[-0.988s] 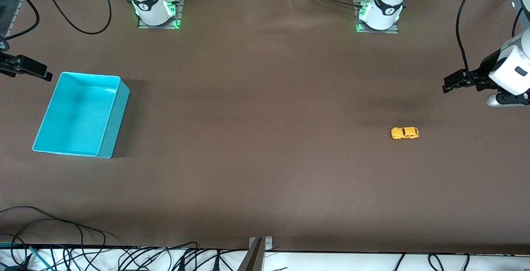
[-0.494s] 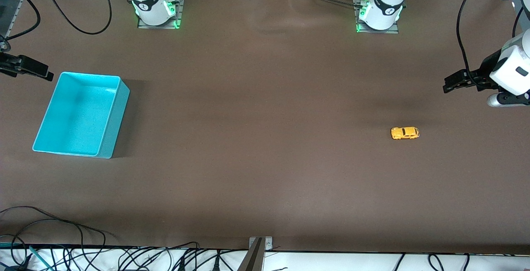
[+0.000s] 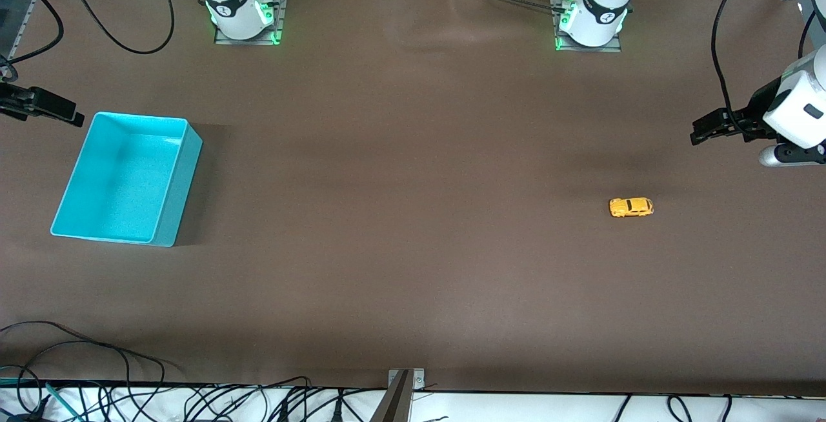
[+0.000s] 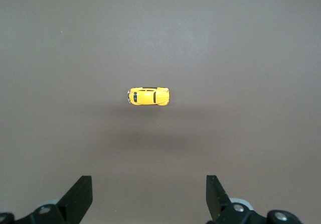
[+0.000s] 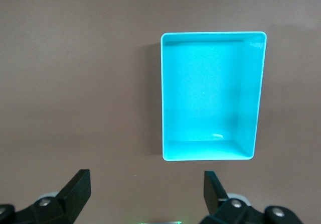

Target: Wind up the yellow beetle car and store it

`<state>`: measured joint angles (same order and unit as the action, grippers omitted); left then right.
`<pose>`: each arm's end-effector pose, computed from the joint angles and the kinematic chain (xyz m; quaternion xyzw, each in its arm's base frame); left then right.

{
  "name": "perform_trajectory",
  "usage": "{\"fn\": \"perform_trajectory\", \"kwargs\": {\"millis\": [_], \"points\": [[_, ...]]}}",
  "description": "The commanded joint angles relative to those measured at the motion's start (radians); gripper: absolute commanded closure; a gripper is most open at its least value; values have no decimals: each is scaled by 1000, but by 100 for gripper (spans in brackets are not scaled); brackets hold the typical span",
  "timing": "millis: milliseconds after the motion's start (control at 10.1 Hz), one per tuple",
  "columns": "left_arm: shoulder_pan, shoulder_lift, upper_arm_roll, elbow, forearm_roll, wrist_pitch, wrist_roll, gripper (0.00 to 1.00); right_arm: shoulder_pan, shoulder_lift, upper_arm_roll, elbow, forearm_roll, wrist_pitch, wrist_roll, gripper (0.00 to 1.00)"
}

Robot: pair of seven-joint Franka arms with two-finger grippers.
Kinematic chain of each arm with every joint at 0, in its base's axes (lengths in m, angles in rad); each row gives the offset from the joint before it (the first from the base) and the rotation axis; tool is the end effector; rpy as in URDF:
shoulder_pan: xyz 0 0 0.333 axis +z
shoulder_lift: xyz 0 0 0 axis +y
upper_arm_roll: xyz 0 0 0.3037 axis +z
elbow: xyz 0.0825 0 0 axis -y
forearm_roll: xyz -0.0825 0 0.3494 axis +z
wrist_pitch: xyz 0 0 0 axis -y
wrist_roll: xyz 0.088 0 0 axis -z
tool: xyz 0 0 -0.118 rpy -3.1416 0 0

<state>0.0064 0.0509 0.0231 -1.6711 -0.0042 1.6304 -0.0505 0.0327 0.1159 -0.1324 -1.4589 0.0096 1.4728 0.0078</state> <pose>0.5323 0.0150 0.5355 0.9981 0.0402 -0.0458 0.0010 0.5399 -0.0485 0.5804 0.9973 -0.0534 -0.0506 0.0005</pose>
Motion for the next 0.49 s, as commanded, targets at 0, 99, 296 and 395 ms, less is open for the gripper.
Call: {"fn": "perform_trajectory", "kwargs": {"millis": [0,99,296,395], "points": [[4,0,-3,1,17,6,17,0,0,4,-1,12,18,-5,4,0],[4,0,-3,1,17,6,17,0,0,4,-1,12,18,-5,4,0],[3,4,-5,4,17,3,8,0,0,4,-1,12,18,-3,3,0],[3,15,-5,7,15,2,8,0,0,4,-1,12,18,-3,3,0]]}}
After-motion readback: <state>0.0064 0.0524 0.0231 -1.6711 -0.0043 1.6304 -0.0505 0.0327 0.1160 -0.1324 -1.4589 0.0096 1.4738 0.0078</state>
